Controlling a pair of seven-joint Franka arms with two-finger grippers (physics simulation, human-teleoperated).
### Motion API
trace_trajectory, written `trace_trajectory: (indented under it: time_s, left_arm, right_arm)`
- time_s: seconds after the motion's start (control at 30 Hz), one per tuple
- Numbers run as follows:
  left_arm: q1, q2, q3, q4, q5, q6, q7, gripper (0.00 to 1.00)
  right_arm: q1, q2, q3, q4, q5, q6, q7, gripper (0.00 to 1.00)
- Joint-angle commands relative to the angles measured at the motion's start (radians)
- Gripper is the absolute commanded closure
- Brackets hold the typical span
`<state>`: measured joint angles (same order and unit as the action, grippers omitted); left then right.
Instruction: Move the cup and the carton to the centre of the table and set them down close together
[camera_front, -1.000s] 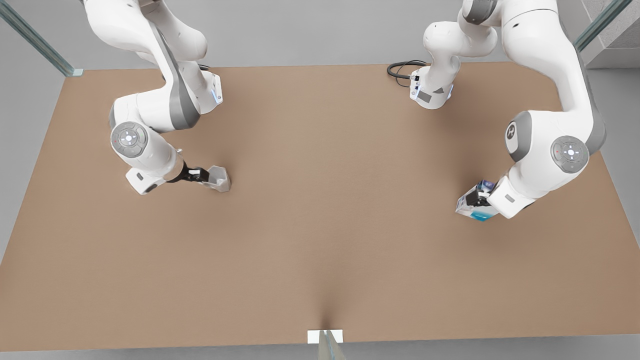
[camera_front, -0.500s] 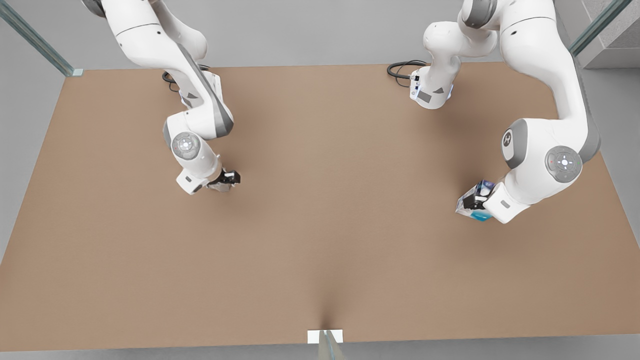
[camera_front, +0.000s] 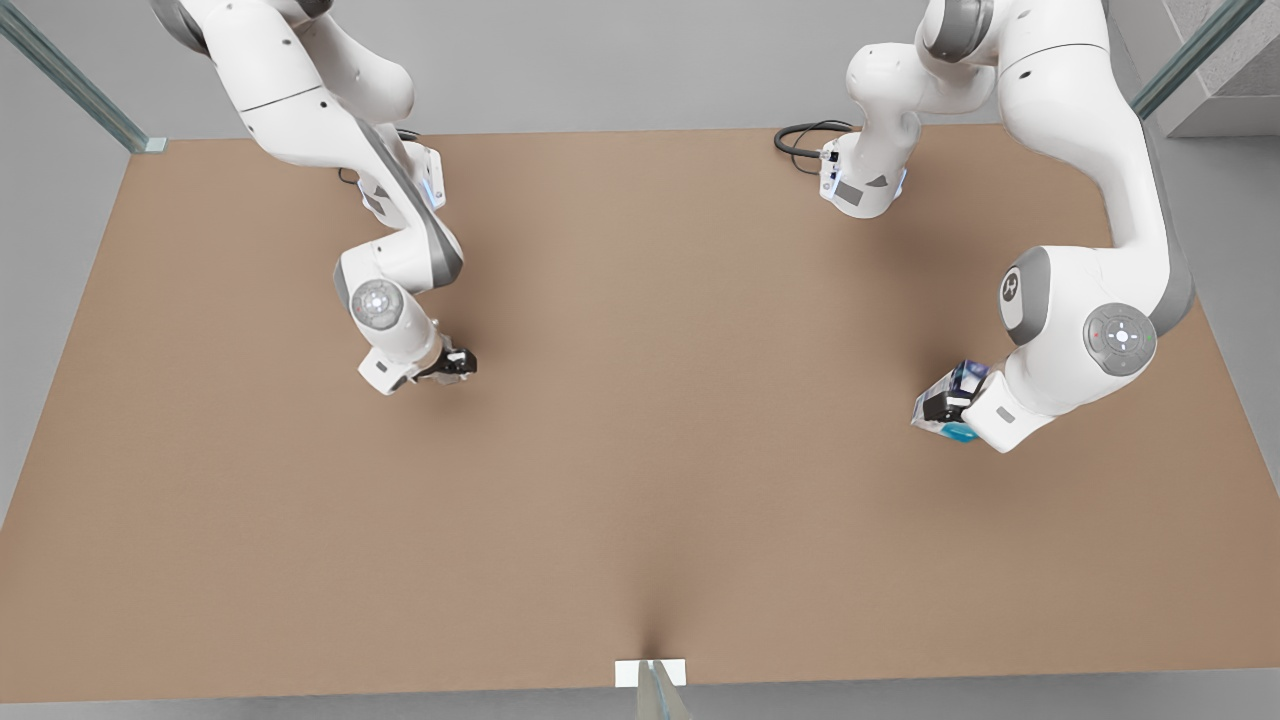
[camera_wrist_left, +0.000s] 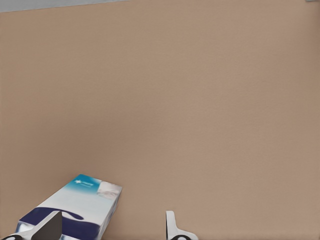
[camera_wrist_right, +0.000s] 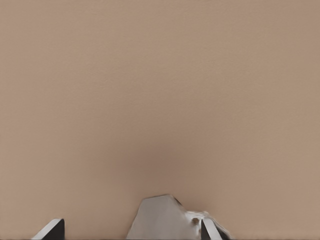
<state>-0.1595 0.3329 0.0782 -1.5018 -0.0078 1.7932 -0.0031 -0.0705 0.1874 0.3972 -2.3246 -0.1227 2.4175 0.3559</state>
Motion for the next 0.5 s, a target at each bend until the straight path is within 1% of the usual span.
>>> trace_trajectory:
  time_s: [0.0, 0.17, 0.47]
  left_arm:
    - [0.0, 0.0, 0.0, 0.0, 0.0, 0.0, 0.0, 0.0]
    - [0.002, 0.0, 0.002, 0.0, 0.0, 0.0, -0.002, 0.0]
    - [0.0, 0.0, 0.008, -0.002, 0.0, -0.002, -0.002, 0.0]
  right_arm:
    - [0.0, 0.003, 0.0, -0.001, -0.002, 0.0, 0.0, 0.0]
    - [0.0, 0.017, 0.002, 0.004, -0.005, -0.005, 0.002, 0.0]
    - [0.0, -0.02, 0.002, 0.007, -0.005, -0.02, 0.0, 0.0]
